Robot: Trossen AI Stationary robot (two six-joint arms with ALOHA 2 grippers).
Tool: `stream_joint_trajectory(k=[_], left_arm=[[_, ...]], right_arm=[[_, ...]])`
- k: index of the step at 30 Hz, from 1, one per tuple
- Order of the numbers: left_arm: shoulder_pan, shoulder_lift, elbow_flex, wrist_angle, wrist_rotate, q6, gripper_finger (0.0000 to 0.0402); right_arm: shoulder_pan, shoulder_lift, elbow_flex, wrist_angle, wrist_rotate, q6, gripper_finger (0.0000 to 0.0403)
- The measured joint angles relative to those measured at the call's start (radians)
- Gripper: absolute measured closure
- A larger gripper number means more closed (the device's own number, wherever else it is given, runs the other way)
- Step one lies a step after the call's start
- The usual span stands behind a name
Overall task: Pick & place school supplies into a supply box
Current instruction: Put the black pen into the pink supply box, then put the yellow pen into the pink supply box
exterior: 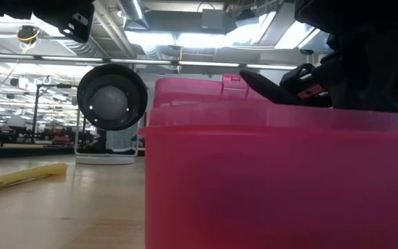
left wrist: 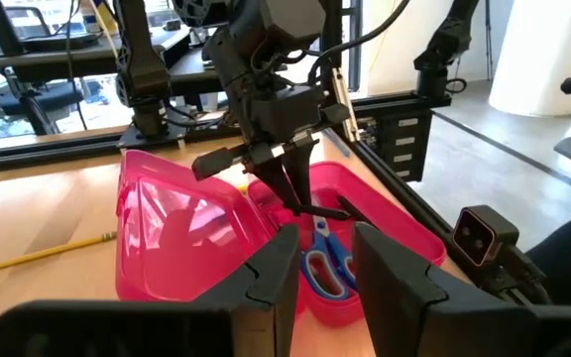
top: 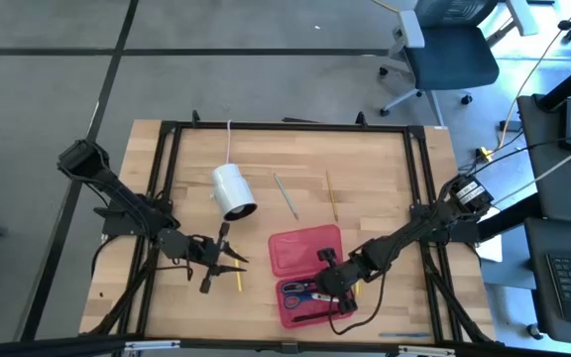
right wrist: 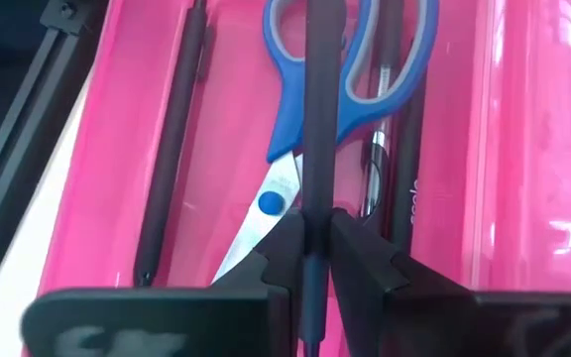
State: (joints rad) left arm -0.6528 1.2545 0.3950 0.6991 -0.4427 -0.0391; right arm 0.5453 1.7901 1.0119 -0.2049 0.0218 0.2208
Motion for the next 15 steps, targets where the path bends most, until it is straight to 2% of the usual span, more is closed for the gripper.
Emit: stream_joint_trajectory(k=[15], left_arm=[[0.000,0.000,0.000,0.000,0.000,-0.021,0.0309]], right_arm=[[0.000,-0.016,0.000,-0.002,-0.001,-0.016,0.0276]])
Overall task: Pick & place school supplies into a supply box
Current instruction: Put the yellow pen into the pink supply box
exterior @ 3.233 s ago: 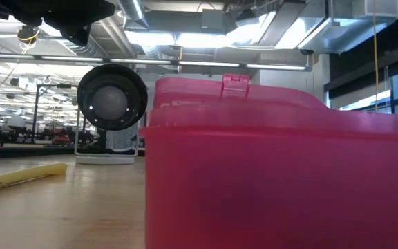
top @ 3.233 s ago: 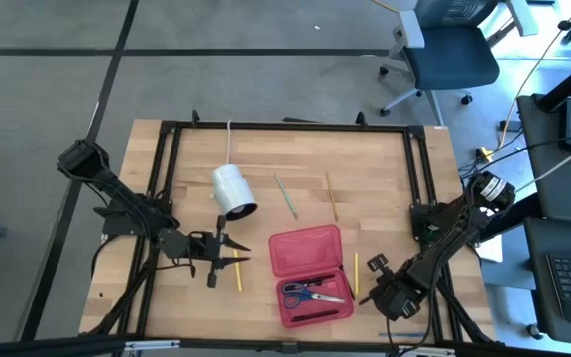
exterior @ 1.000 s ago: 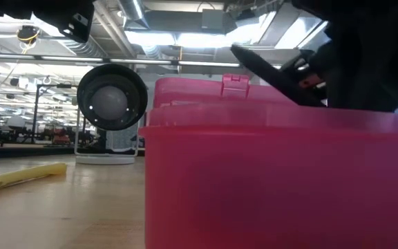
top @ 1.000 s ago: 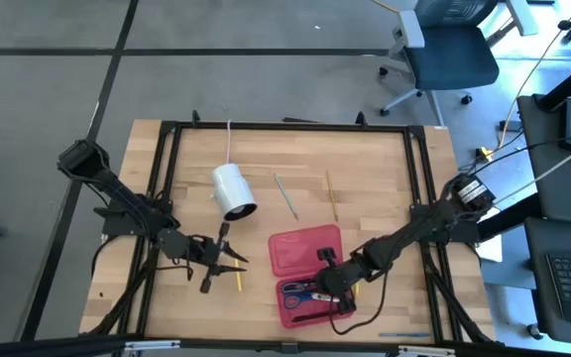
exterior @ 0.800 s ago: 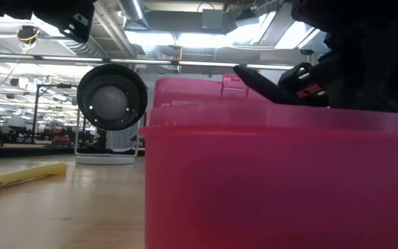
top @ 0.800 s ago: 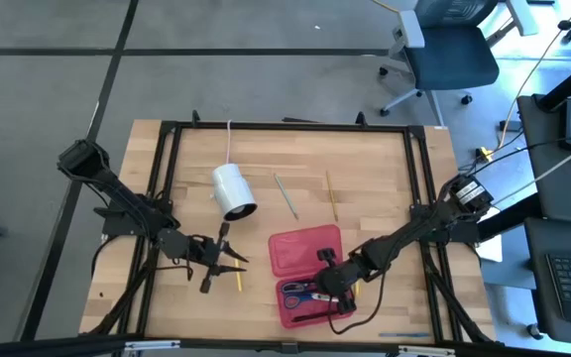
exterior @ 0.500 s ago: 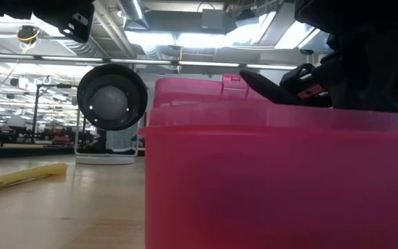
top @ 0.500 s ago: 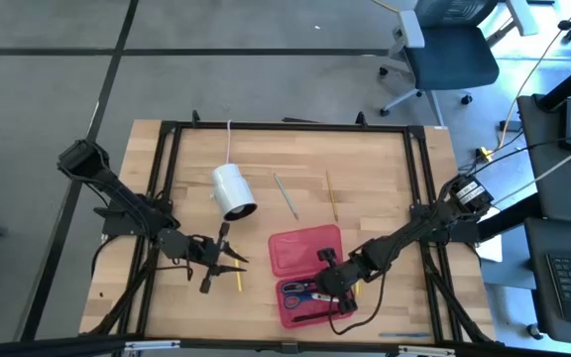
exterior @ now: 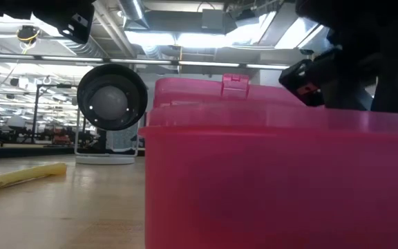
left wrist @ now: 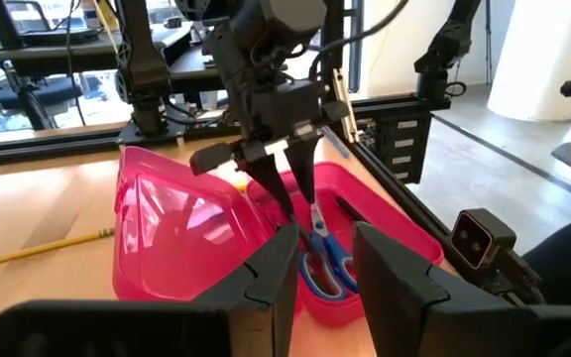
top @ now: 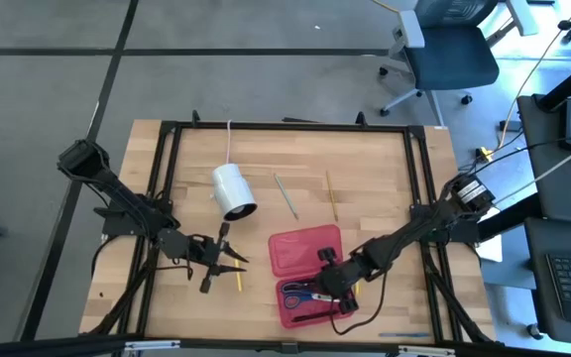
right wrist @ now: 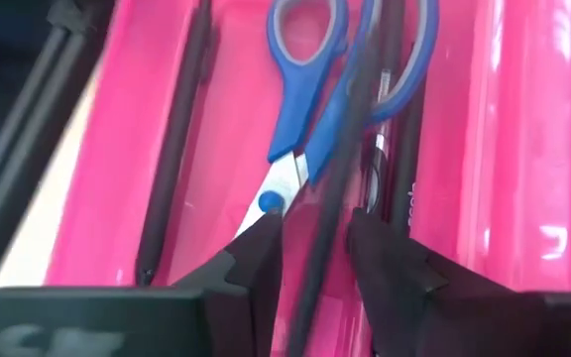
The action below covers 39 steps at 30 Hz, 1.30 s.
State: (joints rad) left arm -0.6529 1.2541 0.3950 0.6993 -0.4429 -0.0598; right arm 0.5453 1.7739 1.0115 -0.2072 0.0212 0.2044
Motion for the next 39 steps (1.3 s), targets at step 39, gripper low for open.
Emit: stream_joint_trajectory(k=[39], left_arm=[[0.000,0.000,0.000,0.038,-0.273,-0.060,0.0344]], right_arm=[[0.140,-1.019,-0.659,0.261,0.242,-0.051,0.0269]])
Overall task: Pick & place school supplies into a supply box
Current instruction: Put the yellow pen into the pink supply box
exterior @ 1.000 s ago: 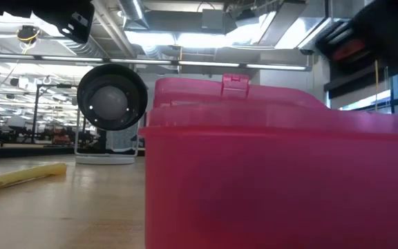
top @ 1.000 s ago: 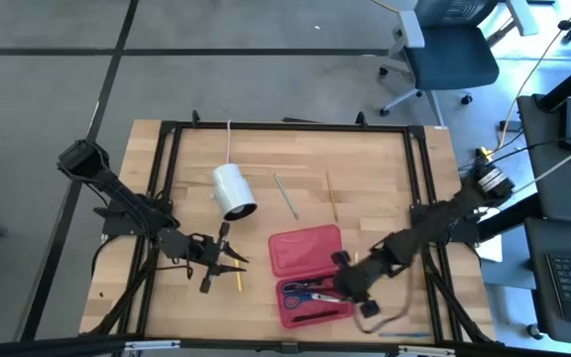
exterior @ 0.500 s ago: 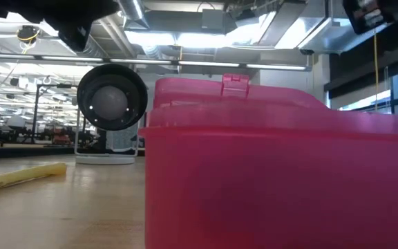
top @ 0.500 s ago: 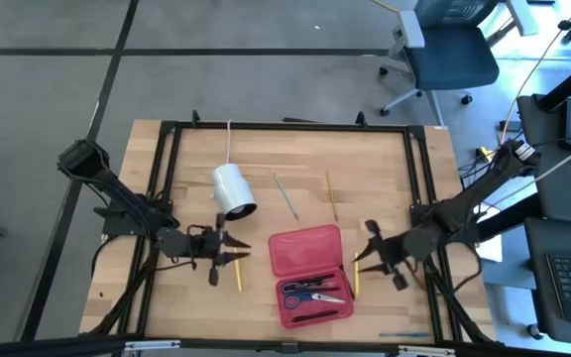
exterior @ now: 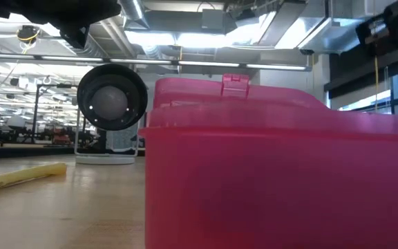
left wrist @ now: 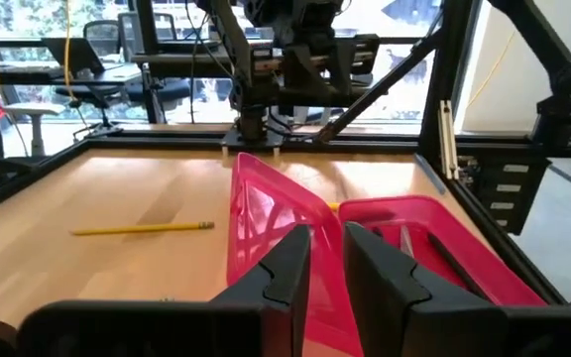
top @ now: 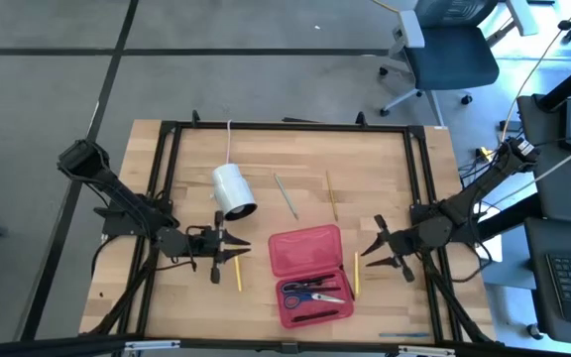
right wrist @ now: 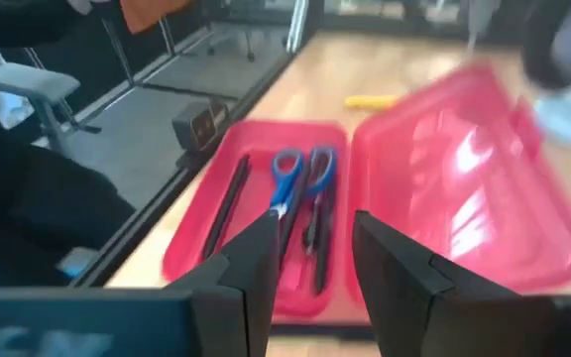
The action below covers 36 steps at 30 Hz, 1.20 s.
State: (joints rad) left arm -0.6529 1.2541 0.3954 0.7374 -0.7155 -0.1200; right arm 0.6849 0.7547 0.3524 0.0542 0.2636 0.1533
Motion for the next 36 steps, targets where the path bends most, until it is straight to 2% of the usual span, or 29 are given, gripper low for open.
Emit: stream_joint_trajectory(k=[4,9,16,18,22,26,29,36], left_arm=[[0.003,0.000,0.000,0.000,-0.008,0.000,0.0339],[0.007,0.000,0.000,0.000,-0.072,-0.049,0.0324],[0.007,0.000,0.000,-0.009,-0.181,-0.050,0.0256],[0.007,0.000,0.000,-0.010,-0.160,-0.058,0.0231],[0.007,0.000,0.000,-0.010,-0.052,-0.061,0.0196],[0.009,0.000,0.019,-0.018,-0.062,-0.163,0.0183],[0.009,0.000,0.107,-0.144,-0.064,-0.234,0.0183],[0.009,0.034,0.454,-0.781,-0.075,-0.556,0.0186]], right_arm=[[0.000,-0.001,0.000,0.035,0.086,-0.085,0.0269],[0.000,-0.001,0.000,0.033,0.095,-0.103,0.0269],[0.000,0.000,0.000,0.033,0.094,-0.045,0.0269],[0.000,0.000,0.000,0.032,0.094,-0.028,0.0269],[0.000,0.000,0.000,0.032,0.093,-0.025,0.0269],[0.000,0.001,0.000,0.032,0.093,-0.026,0.0269],[0.000,0.002,0.000,0.030,0.092,-0.026,0.0269],[0.000,0.002,0.000,-0.007,0.091,-0.027,0.0269]])
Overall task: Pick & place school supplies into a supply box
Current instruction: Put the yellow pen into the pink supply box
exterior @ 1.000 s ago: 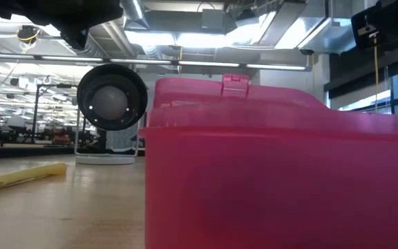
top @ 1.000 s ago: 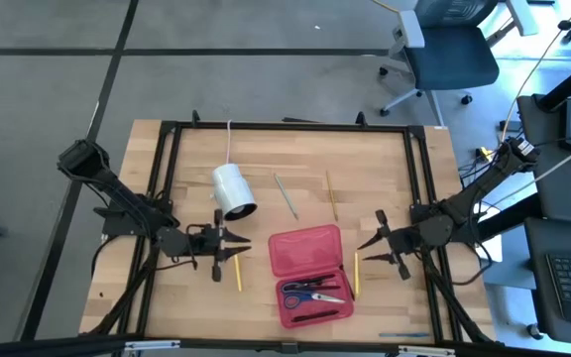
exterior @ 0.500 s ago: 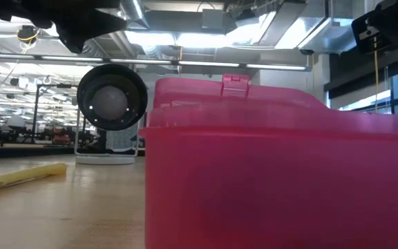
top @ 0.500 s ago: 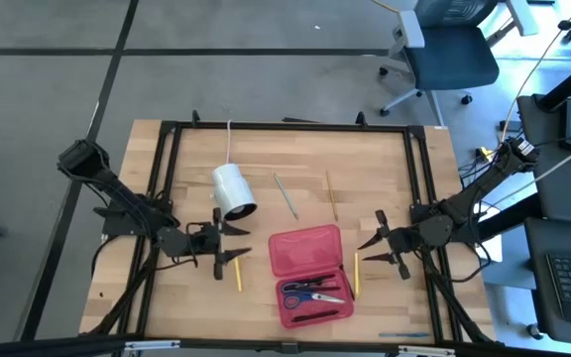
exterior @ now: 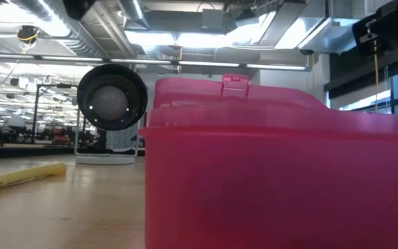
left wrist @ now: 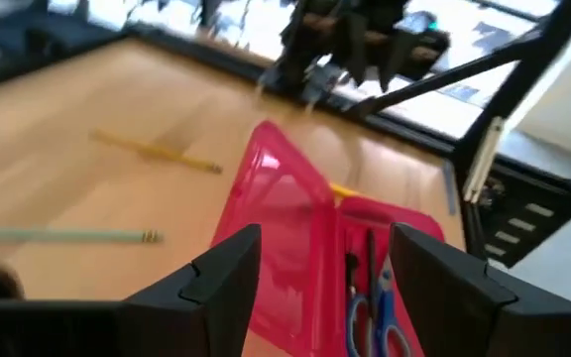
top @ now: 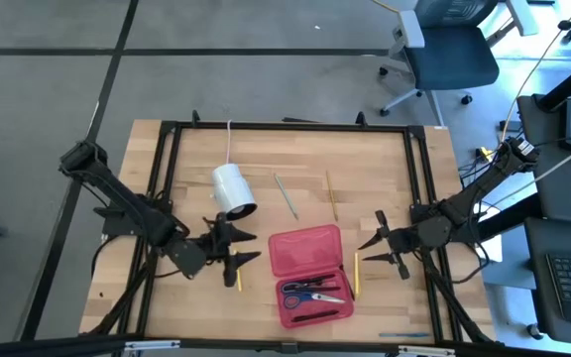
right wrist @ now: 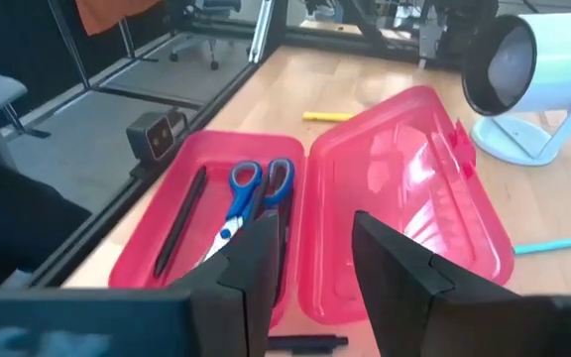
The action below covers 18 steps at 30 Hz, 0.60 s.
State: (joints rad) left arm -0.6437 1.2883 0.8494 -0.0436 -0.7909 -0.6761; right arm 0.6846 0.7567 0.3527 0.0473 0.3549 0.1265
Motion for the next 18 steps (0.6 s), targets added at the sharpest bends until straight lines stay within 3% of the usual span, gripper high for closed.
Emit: stream_joint_trajectory(k=[5,10,18], left_arm=[[-0.004,0.074,0.165,-0.286,0.019,-0.296,0.0183],[0.012,0.179,0.236,-0.519,0.126,-0.603,0.0184],[0.046,0.321,0.242,-0.658,0.344,-0.968,0.0183]], right_arm=[[0.000,0.000,0.000,-0.030,0.002,-0.002,0.0270],[0.000,0.000,0.000,-0.033,0.001,-0.005,0.0270],[0.000,0.000,0.000,-0.074,0.001,0.000,0.0270]])
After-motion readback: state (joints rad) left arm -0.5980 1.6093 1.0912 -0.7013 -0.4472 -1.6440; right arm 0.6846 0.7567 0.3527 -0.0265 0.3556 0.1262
